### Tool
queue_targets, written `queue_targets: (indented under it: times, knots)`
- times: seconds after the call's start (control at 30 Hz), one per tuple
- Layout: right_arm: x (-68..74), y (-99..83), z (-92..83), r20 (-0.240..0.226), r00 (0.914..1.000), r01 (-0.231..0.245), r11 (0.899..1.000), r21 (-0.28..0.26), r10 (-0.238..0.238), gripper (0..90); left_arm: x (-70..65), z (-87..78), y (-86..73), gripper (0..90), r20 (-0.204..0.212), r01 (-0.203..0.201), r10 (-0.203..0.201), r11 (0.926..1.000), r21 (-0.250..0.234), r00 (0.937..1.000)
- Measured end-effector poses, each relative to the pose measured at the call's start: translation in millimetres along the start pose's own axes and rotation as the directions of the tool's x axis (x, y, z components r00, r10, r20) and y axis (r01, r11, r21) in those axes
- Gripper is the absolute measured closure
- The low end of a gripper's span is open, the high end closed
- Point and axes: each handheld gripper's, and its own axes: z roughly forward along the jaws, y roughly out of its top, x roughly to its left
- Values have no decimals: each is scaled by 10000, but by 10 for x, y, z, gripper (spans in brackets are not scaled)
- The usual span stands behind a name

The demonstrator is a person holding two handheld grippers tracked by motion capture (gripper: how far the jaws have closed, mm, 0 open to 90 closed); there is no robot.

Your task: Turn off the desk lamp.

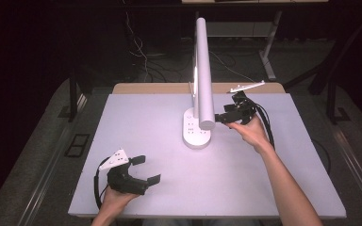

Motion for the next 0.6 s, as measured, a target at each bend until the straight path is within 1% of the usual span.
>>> queue_targets:
  times: [0.03,0.07,0.1,0.2,0.27,0.3,0.33,0.37,0.4,0.43,0.47,0.5,0.53,0.6]
  knots:
    - [-16,5,21,-14,10000,11,10000,-10,-11,6,0,1,0,0,-1,15,-15,10000,-13,10000]
    - [-36,17,61,-25,9999,-103,9999,39,103,6,2,1,0,0,5,27,-27,10000,-21,10000]
    - [-48,25,81,-11,10000,-79,10000,57,80,6,1,0,0,0,4,21,-21,10000,-18,10000]
    - [-65,46,114,17,9998,-184,9998,97,183,6,1,0,1,0,12,11,-11,10000,-12,10000]
    - [-78,68,155,73,9999,-126,9999,99,126,12,-1,-1,2,0,10,5,-5,10000,-14,10000]
    - [-84,77,168,36,9999,-98,9999,96,98,63,-1,-2,2,0,18,3,-3,10000,-11,10000]
    - [-88,83,181,-10,10000,-19,10000,15,19,73,-1,-2,2,0,13,9,-9,10000,-18,10000]
    - [-94,93,196,93,10000,10,10000,-33,-10,86,0,-2,2,0,17,7,-7,10000,-13,10000]
    - [-107,108,214,160,9998,77,9999,-66,-76,171,0,-2,2,0,19,6,-6,10000,-14,10000]
    - [-107,108,214,160,9998,77,9999,-66,-76,171,2,-2,2,0,20,-1,1,10000,-9,10000]
    - [-118,117,225,255,9997,27,10000,-68,-26,178,2,-1,2,0,19,-1,1,10000,-8,10000]
    - [-148,128,252,217,9998,-29,9999,-103,31,238,1,-2,2,0,23,3,-3,10000,-10,10000]
    - [-148,128,252,217,9998,-29,9999,-103,31,238,1,-3,2,0,27,-5,5,10000,-9,10000]
    - [-173,138,281,228,9997,-46,9999,-162,50,271,0,-4,3,0,32,-1,1,10000,-18,10000]
